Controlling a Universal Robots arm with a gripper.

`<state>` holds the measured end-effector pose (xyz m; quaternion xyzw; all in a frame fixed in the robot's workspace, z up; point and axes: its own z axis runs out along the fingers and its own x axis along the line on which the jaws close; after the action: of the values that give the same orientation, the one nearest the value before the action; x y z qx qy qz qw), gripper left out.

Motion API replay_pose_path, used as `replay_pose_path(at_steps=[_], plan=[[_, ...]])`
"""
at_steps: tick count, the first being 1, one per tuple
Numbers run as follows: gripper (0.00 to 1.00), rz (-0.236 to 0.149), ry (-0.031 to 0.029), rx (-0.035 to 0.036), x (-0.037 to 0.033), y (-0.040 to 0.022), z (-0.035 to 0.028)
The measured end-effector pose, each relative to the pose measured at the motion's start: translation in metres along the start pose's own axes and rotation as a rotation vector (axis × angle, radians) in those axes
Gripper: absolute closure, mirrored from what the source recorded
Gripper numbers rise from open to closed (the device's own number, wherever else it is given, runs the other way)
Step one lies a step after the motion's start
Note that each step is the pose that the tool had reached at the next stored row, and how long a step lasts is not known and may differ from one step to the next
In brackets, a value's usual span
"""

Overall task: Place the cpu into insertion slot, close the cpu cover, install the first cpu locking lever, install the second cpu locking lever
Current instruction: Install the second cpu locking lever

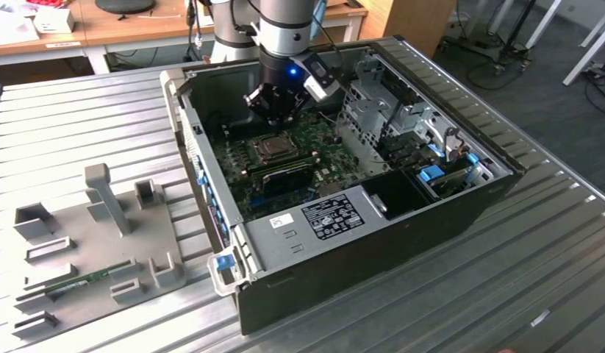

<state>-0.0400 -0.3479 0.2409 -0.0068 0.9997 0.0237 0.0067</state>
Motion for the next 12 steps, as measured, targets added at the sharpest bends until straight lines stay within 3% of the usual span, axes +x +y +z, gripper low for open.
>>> replay_pose_path(at_steps=[12], plan=[[0.9,0.0,0.0,0.0001,0.0002,-0.0133,-0.0006]])
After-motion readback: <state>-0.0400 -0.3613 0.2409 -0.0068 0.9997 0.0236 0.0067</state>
